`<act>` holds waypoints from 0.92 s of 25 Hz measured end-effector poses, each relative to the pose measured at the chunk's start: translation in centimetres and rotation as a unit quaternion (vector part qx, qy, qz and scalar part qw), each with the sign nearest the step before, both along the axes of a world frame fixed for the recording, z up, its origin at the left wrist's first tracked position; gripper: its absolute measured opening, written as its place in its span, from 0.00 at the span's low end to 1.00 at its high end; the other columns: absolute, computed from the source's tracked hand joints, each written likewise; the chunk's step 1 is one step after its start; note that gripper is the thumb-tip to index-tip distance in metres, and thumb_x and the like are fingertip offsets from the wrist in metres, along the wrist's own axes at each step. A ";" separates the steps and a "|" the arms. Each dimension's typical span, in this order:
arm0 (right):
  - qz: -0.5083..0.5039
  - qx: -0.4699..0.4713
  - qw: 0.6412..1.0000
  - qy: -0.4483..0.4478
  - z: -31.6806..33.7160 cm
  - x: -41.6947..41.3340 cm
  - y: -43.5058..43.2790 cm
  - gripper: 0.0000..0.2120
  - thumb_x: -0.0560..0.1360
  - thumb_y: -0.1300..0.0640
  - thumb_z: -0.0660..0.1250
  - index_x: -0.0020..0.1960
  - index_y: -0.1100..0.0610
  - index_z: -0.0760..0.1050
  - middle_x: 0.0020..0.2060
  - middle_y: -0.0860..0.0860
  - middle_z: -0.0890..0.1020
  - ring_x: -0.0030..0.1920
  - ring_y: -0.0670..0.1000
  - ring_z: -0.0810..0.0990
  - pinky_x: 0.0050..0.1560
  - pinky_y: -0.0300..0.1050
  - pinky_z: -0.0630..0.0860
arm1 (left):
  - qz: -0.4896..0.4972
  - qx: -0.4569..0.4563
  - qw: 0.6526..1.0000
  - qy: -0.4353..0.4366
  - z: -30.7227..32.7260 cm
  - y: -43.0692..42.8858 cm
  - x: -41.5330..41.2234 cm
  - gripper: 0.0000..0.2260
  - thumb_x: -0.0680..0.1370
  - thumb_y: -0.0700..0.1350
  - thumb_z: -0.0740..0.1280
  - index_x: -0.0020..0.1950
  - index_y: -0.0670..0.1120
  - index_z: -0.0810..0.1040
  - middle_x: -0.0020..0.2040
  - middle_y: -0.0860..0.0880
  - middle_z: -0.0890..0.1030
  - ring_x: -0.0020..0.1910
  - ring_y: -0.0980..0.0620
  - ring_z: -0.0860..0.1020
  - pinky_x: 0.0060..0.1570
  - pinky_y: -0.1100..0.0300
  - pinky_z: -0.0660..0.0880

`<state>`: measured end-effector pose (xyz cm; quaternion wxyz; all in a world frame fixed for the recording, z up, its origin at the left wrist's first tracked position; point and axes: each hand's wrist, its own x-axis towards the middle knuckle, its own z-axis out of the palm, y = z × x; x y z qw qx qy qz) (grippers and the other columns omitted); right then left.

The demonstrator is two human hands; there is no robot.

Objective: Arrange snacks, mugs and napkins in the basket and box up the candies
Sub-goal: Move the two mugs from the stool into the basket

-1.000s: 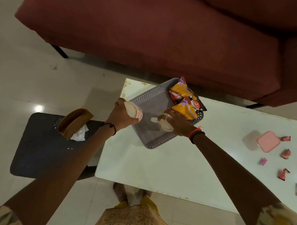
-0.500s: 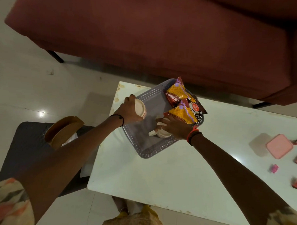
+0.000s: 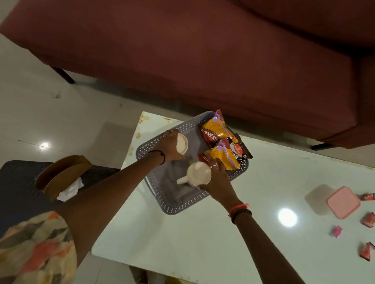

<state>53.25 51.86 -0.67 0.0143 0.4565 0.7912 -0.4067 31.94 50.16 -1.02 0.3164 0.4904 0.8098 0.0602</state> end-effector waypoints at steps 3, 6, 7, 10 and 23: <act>-0.032 -0.033 0.999 -0.007 -0.9 -0.3 -0.9 0.50 0.61 0.57 0.81 0.75 0.57 0.56 0.68 0.59 0.67 0.68 0.59 0.67 0.65 0.56 0.72 | -0.016 -0.003 1.000 0.008 -1.3 1.2 0.6 0.42 0.66 0.51 0.76 0.72 0.42 0.57 0.72 0.39 0.64 0.70 0.40 0.64 0.68 0.47 0.65; -0.083 -0.078 0.994 -0.009 -1.5 -0.9 -1.6 0.46 0.61 0.57 0.80 0.72 0.58 0.59 0.66 0.59 0.67 0.65 0.59 0.70 0.61 0.53 0.74 | -0.005 -0.010 1.000 -0.009 -2.4 2.0 0.8 0.43 0.66 0.50 0.76 0.72 0.42 0.56 0.72 0.38 0.62 0.70 0.39 0.64 0.68 0.47 0.66; -0.100 -0.085 0.991 -0.004 -1.8 -1.2 -1.8 0.44 0.62 0.58 0.80 0.71 0.59 0.61 0.65 0.59 0.68 0.64 0.58 0.70 0.60 0.52 0.74 | -0.003 -0.014 1.000 -0.012 -2.7 2.2 0.8 0.44 0.65 0.50 0.77 0.73 0.42 0.56 0.72 0.38 0.61 0.70 0.39 0.64 0.68 0.46 0.66; -0.159 -0.091 0.983 0.015 -1.9 -1.7 -2.1 0.35 0.63 0.60 0.79 0.65 0.62 0.68 0.62 0.60 0.72 0.60 0.58 0.73 0.54 0.47 0.75 | -0.014 -0.023 0.999 -0.021 -2.9 2.6 0.5 0.48 0.63 0.52 0.78 0.73 0.42 0.54 0.73 0.37 0.60 0.71 0.38 0.63 0.68 0.46 0.65; -0.114 -0.114 0.987 -0.024 -0.9 -2.6 0.1 0.36 0.64 0.64 0.78 0.68 0.64 0.67 0.64 0.61 0.73 0.64 0.59 0.71 0.62 0.51 0.72 | 0.037 0.031 0.994 -0.093 -1.1 1.2 -0.7 0.43 0.70 0.52 0.73 0.76 0.44 0.51 0.75 0.39 0.58 0.73 0.39 0.60 0.70 0.45 0.63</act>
